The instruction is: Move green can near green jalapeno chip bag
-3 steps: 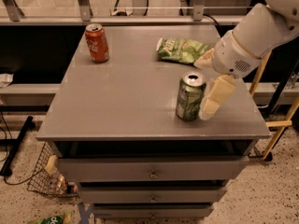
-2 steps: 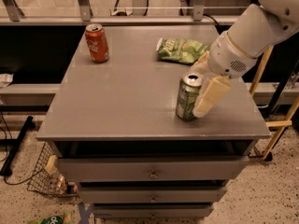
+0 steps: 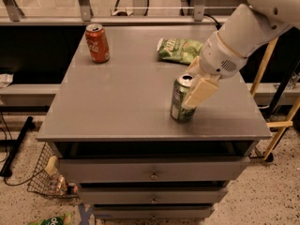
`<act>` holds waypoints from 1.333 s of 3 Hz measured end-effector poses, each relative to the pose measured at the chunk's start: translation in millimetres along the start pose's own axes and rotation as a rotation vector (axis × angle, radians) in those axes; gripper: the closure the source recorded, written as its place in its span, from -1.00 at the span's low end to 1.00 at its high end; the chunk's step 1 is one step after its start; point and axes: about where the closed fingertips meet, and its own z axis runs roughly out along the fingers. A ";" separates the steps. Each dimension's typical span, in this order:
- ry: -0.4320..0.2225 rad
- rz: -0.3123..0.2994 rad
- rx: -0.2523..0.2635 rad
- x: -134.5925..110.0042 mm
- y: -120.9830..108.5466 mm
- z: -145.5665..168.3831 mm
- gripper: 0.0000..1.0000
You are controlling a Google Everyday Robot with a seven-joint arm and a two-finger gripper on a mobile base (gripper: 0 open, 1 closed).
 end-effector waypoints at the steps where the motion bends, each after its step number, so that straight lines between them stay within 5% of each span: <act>1: 0.001 -0.009 0.060 -11.0 -11.2 -27.9 0.74; 2: 0.020 -0.018 0.188 -22.5 -28.1 -80.0 1.00; 4: 0.004 0.025 0.222 -25.7 -47.6 -88.0 1.00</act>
Offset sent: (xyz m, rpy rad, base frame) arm 0.0392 -0.0436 0.1544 -0.0595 -0.3238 -0.1448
